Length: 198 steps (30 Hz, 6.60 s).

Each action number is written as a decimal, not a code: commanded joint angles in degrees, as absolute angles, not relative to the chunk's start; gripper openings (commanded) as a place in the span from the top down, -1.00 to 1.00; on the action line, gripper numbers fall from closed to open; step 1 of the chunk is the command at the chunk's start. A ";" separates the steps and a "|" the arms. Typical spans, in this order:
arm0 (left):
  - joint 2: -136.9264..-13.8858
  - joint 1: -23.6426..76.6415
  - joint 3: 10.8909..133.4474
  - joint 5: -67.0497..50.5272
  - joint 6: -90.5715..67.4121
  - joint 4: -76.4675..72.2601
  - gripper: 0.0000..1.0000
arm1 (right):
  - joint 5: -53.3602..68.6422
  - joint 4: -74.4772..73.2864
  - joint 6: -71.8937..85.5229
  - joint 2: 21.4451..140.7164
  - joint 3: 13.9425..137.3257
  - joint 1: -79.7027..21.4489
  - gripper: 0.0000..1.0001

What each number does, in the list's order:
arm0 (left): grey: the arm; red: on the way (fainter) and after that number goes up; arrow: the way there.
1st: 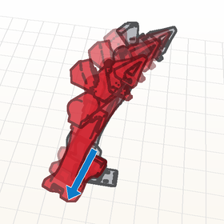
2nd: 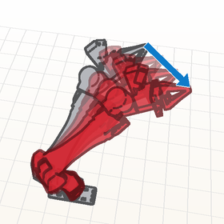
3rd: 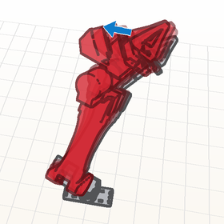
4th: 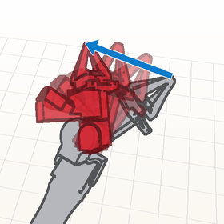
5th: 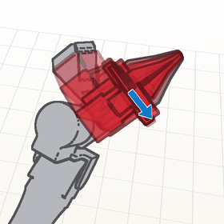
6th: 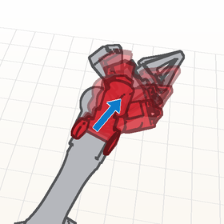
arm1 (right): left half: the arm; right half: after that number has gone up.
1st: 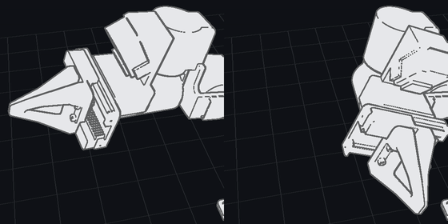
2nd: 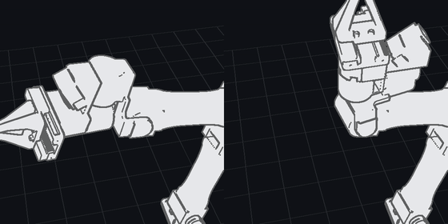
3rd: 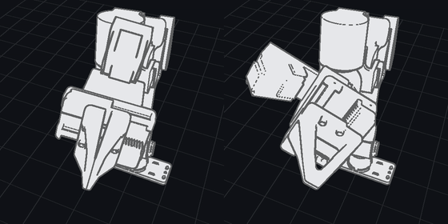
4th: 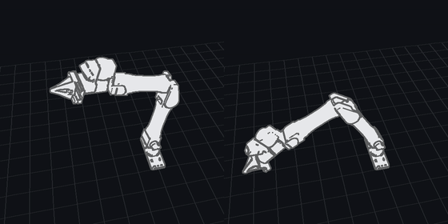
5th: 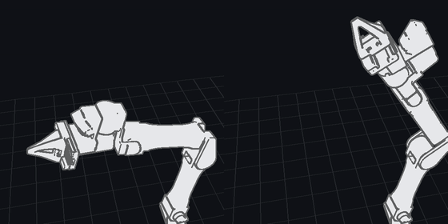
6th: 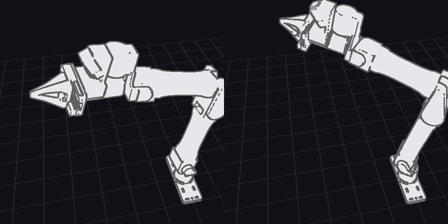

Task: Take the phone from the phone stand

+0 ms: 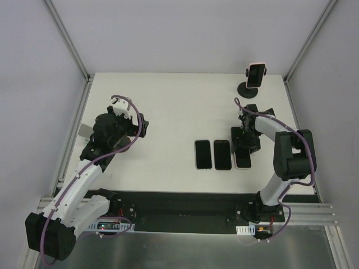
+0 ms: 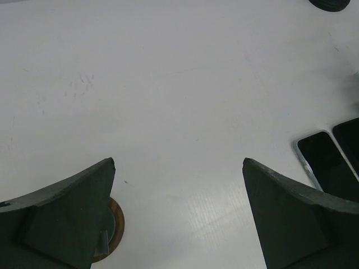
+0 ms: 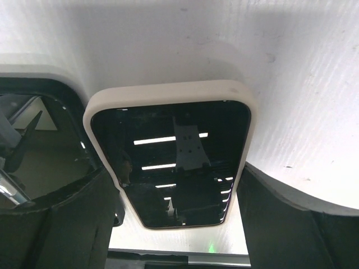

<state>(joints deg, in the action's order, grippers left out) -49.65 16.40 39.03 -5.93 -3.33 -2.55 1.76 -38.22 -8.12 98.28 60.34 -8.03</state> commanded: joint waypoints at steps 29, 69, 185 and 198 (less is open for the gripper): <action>-48.25 16.00 39.11 -8.26 -3.16 -4.31 -0.91 | -1.76 -38.93 -6.42 92.65 62.93 -7.65 -0.96; -46.49 15.91 38.58 -10.72 -3.69 -5.10 -0.91 | 14.32 22.49 13.10 86.30 45.97 15.73 -0.03; -57.22 16.17 39.21 -5.74 -25.04 -3.16 1.00 | 27.19 -14.77 -12.15 78.93 68.39 -32.17 -0.93; -55.20 13.62 29.89 5.09 -32.96 -12.03 1.00 | 21.09 -10.72 -7.47 72.25 62.41 -26.54 -0.93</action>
<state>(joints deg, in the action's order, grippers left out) -56.84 14.15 31.57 0.23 -29.45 -5.19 22.65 -13.80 -9.50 74.50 63.18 -26.72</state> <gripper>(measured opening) 0.193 0.962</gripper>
